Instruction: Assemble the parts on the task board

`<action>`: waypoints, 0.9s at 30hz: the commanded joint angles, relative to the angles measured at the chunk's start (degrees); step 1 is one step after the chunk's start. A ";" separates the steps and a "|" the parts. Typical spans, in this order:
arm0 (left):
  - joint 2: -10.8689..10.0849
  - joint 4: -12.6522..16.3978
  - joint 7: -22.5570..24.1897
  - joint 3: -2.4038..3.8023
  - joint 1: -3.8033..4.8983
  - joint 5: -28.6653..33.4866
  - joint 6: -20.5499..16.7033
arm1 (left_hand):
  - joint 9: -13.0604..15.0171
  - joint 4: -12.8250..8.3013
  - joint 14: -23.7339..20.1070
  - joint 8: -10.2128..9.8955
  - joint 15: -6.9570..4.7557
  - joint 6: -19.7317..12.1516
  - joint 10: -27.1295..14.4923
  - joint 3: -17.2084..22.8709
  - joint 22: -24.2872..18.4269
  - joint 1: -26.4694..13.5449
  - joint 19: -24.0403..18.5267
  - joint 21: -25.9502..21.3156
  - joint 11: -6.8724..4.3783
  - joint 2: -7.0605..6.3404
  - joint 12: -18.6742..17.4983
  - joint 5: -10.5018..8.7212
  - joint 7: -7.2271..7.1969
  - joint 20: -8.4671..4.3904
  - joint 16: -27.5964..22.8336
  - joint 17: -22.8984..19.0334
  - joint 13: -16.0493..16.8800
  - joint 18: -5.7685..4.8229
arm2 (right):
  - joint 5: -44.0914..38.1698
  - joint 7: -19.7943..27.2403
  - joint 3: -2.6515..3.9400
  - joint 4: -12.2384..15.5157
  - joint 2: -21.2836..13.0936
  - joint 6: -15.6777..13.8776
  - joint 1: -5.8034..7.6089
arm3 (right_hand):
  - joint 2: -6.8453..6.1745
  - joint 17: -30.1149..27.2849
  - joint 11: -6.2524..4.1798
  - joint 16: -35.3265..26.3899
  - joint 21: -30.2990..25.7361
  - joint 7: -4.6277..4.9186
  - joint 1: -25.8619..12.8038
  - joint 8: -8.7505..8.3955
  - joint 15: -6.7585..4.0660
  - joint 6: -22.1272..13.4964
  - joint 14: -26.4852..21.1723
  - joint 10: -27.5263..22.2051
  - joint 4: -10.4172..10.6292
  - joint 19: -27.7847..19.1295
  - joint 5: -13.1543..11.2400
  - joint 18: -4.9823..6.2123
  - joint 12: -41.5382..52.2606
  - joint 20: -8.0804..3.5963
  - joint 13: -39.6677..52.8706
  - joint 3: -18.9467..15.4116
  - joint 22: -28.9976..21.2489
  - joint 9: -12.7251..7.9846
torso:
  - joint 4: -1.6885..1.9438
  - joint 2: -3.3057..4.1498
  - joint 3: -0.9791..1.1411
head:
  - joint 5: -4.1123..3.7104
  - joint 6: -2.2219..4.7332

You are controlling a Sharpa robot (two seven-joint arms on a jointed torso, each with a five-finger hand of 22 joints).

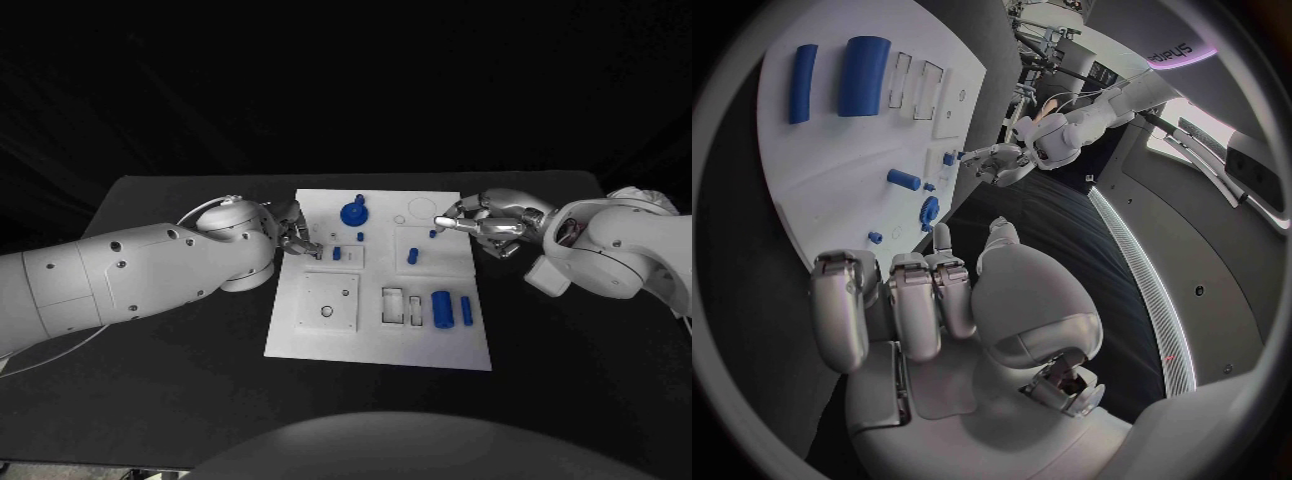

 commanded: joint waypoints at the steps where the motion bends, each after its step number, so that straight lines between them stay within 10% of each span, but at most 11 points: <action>1: 0.39 -0.09 0.67 0.01 -0.11 -0.37 -0.71 | 0.07 -0.01 5.93 0.06 -0.37 -0.36 5.96 0.44 4.79 0.31 -0.13 -0.34 -0.24 -0.28 0.00 -0.17 -0.16 -0.26 0.14 15.10 15.08 -0.53 | -0.14 0.29 -0.01 0.01 0.08 0.73 -0.05 | 0.08 15.07 -0.66 0.20 -0.26 0.11 0.49 -0.11 0.00 0.22 5.56 6.26 -0.23 0.03 0.23 0.23 -0.30 -0.18 6.43 -0.01 12.56 -0.09 | 0.03 -0.06 0.00 | -0.03 0.00; 27: 1.25 -1.14 1.02 0.01 -0.51 -0.37 -0.64 | 0.07 -0.01 5.93 0.05 -0.37 -0.37 5.96 0.49 4.78 0.32 -0.13 -0.35 -0.24 -0.26 0.00 -0.16 -0.17 -0.26 0.14 15.10 15.08 -0.53 | -0.13 0.36 -0.01 -0.22 0.22 0.71 -0.10 | 0.07 15.07 -0.66 0.20 -0.31 0.12 0.59 -0.17 0.00 0.18 5.56 6.26 -0.24 -0.02 0.27 0.25 -0.30 -0.18 6.43 0.01 12.54 -0.11 | 0.02 -0.07 -0.02 | -0.10 0.00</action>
